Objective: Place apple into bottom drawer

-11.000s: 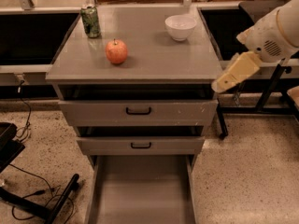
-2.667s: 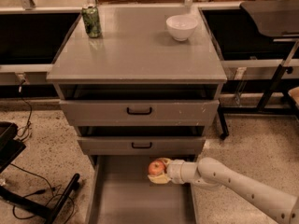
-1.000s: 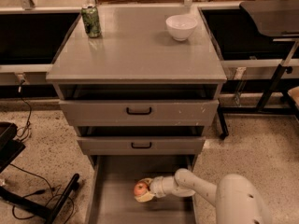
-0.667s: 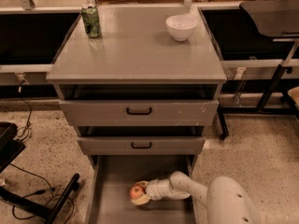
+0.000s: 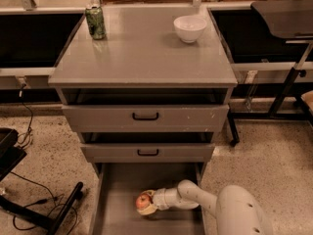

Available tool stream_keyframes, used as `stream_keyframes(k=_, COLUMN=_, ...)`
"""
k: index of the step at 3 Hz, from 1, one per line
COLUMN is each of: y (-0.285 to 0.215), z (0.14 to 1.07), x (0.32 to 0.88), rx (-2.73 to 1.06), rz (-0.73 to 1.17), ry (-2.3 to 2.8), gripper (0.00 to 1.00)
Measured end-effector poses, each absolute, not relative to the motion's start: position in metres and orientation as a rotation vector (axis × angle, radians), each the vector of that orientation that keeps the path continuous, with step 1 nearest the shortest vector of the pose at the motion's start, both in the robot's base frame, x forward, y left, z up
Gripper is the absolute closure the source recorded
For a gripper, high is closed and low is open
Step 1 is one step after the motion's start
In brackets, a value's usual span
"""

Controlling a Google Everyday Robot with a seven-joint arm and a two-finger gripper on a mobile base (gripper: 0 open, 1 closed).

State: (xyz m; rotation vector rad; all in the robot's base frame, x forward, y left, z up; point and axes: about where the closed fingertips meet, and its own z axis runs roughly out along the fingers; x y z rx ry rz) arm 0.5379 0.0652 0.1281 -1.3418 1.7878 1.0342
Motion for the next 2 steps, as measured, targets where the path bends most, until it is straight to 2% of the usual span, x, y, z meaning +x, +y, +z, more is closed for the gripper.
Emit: stream_keyframes(k=2, y=0.0653, z=0.1281, x=0.5379, rx=-1.342, rz=1.034, ry=1.788, gripper=0.11)
